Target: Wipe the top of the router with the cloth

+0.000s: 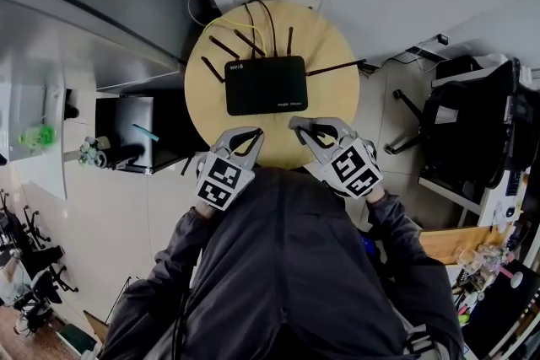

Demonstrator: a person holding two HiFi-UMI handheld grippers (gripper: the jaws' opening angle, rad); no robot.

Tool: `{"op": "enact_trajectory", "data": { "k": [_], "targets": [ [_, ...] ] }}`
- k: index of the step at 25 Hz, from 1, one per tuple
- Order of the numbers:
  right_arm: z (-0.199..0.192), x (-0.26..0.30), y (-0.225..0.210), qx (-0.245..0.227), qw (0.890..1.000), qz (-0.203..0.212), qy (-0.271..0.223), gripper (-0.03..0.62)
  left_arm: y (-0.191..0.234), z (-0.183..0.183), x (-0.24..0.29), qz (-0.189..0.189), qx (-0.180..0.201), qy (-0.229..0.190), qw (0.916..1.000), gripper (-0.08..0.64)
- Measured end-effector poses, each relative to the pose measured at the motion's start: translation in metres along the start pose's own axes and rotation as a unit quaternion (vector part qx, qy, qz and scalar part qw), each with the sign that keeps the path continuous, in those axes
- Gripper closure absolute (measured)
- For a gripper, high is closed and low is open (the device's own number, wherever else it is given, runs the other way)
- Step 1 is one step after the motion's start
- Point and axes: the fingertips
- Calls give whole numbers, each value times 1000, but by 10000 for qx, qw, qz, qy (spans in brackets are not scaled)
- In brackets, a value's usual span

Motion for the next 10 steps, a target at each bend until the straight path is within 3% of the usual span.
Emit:
{"op": "enact_trajectory", "data": {
  "k": [10],
  "targets": [
    [1, -1, 1, -67, 10000, 48, -23, 568, -5, -2, 2, -24, -6, 17, 10000, 560]
  ]
}}
Point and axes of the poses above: the fingertips, and each gripper's own axes: x forward along the fingers, y to its left, z out of its top, and after that the axes turned 10 degrees about -x, right-handed
